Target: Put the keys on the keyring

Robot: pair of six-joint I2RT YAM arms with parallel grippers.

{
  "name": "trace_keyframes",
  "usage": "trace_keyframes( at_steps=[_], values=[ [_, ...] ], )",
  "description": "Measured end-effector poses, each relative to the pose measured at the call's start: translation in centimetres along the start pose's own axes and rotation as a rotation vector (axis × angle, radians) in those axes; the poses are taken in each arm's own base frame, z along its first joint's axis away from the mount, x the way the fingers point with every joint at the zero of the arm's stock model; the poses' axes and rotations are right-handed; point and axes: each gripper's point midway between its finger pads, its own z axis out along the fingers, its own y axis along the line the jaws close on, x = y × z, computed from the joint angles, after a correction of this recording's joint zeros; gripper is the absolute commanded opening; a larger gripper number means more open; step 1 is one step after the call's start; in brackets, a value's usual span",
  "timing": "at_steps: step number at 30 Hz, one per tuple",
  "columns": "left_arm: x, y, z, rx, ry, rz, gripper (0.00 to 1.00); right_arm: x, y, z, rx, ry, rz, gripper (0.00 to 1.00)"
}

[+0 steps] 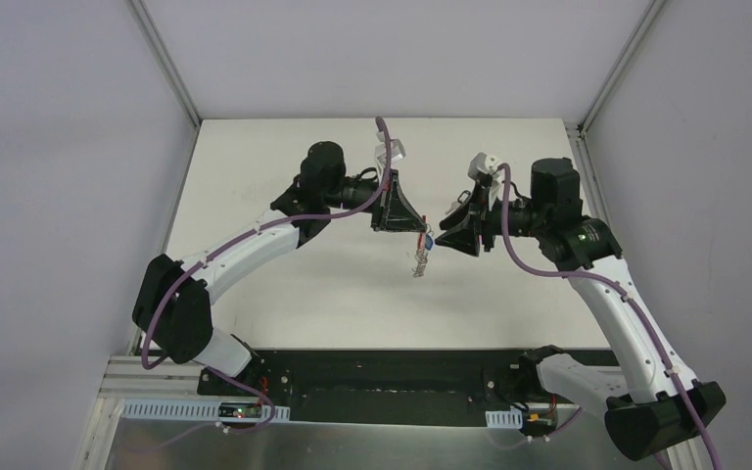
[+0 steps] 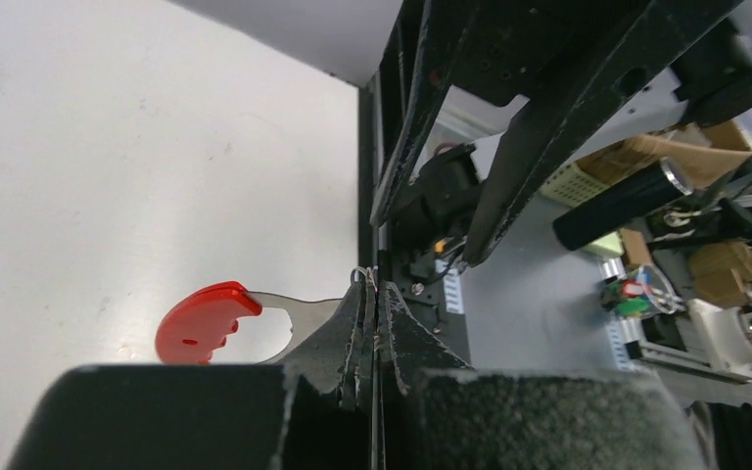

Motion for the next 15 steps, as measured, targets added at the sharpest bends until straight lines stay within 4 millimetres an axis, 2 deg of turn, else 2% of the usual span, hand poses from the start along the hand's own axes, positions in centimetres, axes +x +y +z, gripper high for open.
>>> trace_keyframes(
  at_steps=[7,15],
  values=[
    [-2.3,-2.0,0.2,0.081,-0.078,-0.006,0.0,-0.8,0.3,-0.3,-0.006,-0.032,-0.027,0.46],
    [-2.6,-3.0,0.0,0.128,-0.099,-0.027,0.0,-0.6,0.0,0.0,-0.016,-0.03,-0.01,0.43]
  ],
)
